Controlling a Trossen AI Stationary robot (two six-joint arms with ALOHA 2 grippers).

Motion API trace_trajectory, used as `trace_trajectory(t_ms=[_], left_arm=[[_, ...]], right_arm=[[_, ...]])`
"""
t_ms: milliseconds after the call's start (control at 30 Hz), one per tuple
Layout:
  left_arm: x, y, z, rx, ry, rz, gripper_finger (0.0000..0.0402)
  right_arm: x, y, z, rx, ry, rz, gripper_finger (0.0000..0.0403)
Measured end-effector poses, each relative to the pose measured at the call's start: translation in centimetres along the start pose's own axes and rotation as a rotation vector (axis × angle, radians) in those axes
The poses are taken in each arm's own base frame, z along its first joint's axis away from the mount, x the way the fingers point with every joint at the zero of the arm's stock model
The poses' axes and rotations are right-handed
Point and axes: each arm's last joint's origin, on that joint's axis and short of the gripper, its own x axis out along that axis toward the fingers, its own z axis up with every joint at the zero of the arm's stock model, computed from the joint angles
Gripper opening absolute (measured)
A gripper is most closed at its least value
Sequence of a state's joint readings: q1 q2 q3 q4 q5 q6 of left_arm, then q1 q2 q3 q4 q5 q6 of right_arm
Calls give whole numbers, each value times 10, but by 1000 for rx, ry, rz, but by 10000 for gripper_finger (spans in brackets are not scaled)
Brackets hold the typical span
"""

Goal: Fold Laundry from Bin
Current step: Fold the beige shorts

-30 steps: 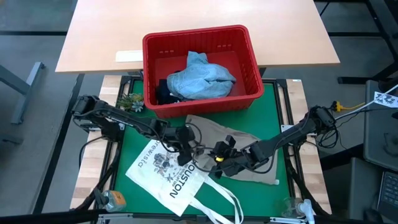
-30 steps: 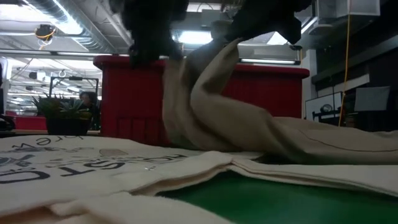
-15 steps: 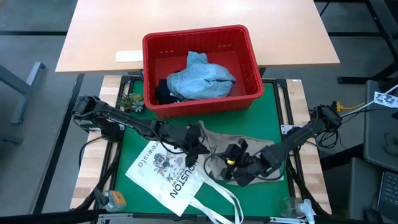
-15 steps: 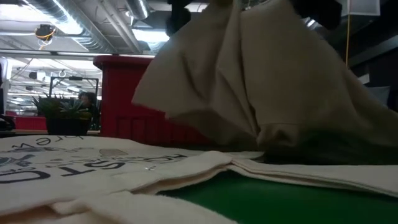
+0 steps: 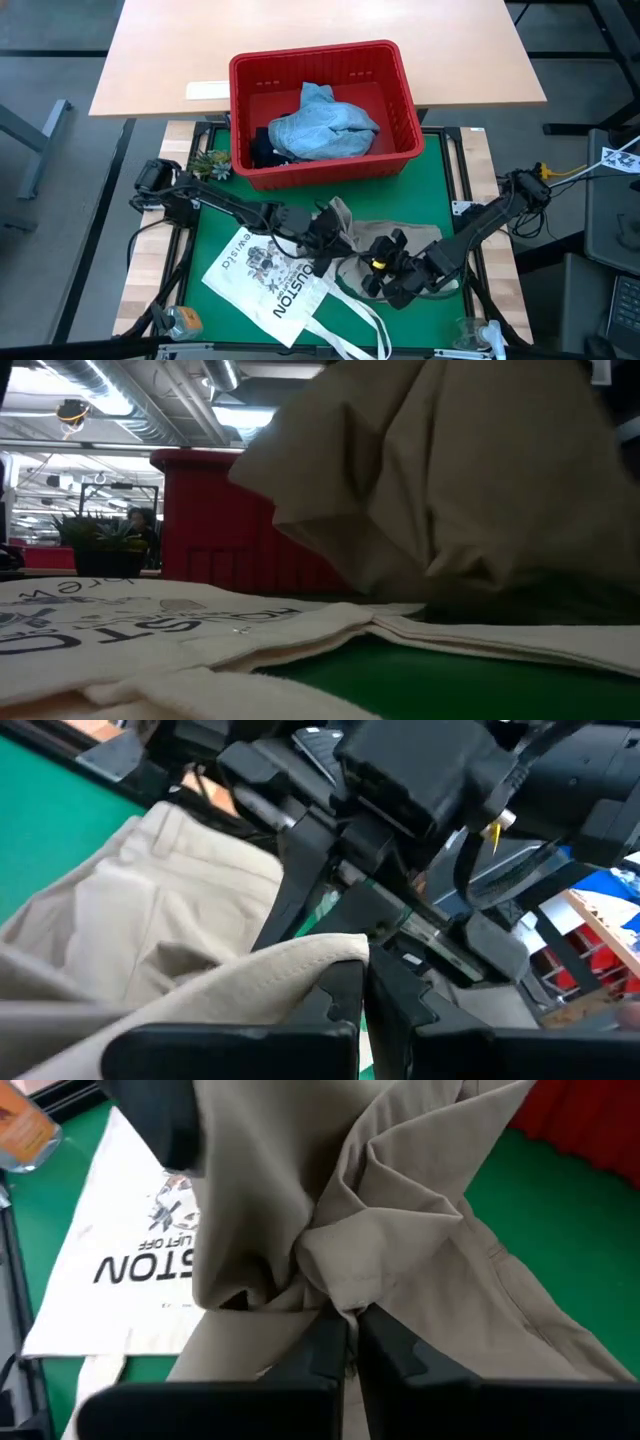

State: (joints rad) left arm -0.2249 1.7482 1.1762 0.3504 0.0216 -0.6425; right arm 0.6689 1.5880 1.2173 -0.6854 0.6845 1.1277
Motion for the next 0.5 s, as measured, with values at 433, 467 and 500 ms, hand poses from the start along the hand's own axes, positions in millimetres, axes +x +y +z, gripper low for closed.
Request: trace_trajectory(t_ms=[433,467,500], left_arm=[[61,-18,22,153,8,-74,0],[67,-18,23,158,9,-87,0],[73,-18,23,159,12,-97,0]], right_arm=[[-57,2,-13,82,40,-69,14],[-61,1,-17,105,45,-77,14],[-65,-1,-22,126,51,-87,14]])
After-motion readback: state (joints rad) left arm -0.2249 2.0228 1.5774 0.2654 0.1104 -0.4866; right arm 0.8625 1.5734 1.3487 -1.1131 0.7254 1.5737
